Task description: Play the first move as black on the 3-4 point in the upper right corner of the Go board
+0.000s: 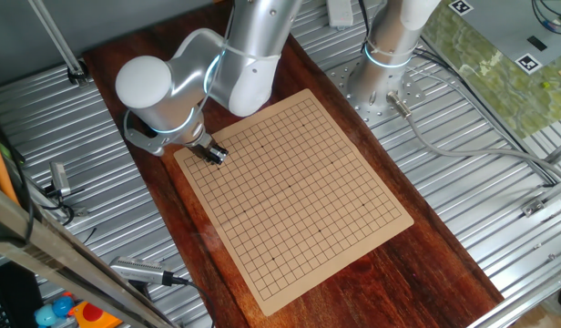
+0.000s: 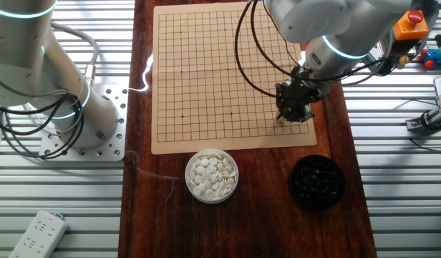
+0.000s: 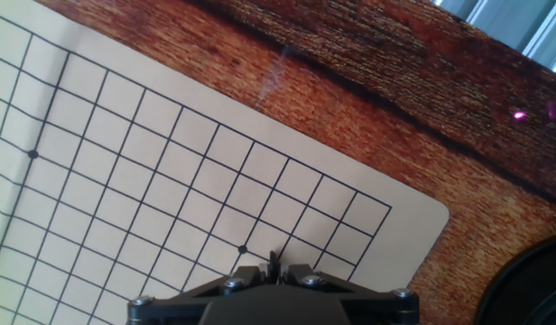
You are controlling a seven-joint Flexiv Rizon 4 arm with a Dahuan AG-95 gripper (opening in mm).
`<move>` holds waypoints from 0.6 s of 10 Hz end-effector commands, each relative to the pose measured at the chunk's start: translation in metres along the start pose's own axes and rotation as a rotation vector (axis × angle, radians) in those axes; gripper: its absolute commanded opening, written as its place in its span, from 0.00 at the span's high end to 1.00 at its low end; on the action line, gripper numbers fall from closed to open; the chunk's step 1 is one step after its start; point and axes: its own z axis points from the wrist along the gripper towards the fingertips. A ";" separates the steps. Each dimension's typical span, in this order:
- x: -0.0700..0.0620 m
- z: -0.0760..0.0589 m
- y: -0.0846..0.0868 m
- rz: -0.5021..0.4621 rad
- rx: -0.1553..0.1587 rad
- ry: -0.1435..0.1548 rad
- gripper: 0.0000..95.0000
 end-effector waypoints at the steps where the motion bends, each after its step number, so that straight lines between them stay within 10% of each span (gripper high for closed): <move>1: 0.001 -0.002 0.002 0.001 0.000 0.001 1.00; 6: 0.001 -0.002 0.002 -0.001 0.000 0.003 1.00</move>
